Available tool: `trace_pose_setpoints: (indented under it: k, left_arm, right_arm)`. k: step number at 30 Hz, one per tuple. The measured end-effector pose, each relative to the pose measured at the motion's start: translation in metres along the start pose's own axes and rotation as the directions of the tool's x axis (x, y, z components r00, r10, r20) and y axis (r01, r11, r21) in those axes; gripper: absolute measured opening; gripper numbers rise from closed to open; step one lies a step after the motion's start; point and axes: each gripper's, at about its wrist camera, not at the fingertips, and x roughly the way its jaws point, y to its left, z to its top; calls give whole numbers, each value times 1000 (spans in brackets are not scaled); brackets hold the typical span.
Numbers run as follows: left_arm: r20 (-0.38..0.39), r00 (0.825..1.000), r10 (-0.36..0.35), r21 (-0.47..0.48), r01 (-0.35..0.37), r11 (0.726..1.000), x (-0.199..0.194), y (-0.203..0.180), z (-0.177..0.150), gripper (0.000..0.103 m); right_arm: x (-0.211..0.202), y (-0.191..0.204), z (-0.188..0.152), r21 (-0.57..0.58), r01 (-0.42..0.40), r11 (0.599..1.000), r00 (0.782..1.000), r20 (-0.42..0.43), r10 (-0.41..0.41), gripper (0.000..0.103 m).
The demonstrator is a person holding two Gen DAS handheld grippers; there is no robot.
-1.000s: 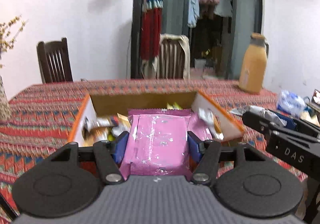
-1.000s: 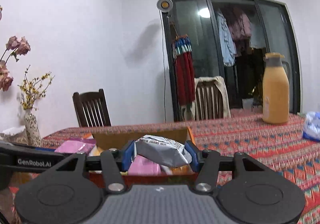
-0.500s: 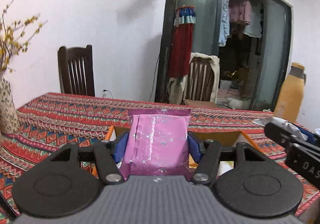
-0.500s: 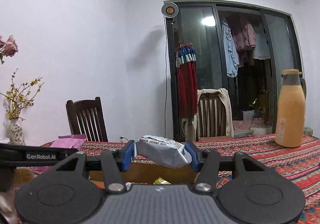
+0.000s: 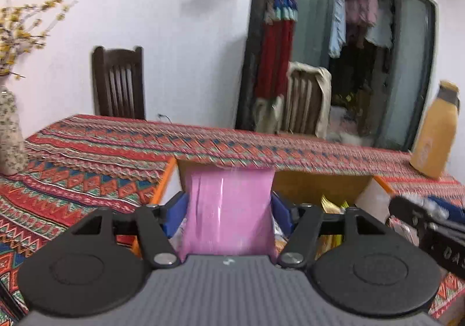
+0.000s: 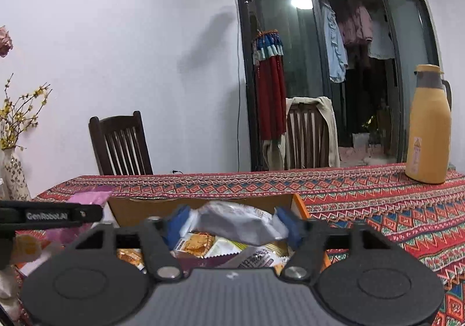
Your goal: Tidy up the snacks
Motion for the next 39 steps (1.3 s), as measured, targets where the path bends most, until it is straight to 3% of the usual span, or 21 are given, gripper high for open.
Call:
trace_pose_setpoints:
  k: [1, 3, 14, 18, 22, 28, 39]
  left_arm:
    - [19, 1000, 9, -21, -8, 1000, -2, 3, 1, 99]
    - [64, 997, 41, -57, -38, 998, -9, 8, 2, 103]
    - [74, 997, 27, -69, -22, 997, -17, 6, 4, 103]
    - [120, 993, 5, -55, 1, 999, -36, 2, 7, 103]
    - [194, 981, -22, -22, 26, 999, -74, -2, 8, 103]
    - [225, 971, -75, 18, 72, 997, -119, -2, -1, 103]
    - [168, 981, -93, 63, 83, 995, -175, 13, -46, 103]
  right_arm:
    - [0, -1, -1, 8, 1, 1000, 1000, 0, -1, 79]
    - [-1, -4, -2, 27, 1, 1000, 1000, -2, -1, 103]
    - [-9, -8, -3, 42, 19, 999, 999, 32, -21, 103]
    - [-21, -8, 2, 48, 9, 999, 997, 71, -13, 103]
    - [-51, -4, 12, 35, 0, 999, 991, 135, -5, 103]
    - [-106, 7, 11, -6, -32, 999, 983, 181, 32, 103]
    - [-175, 6, -28, -10, -29, 1000, 994, 107, 30, 103]
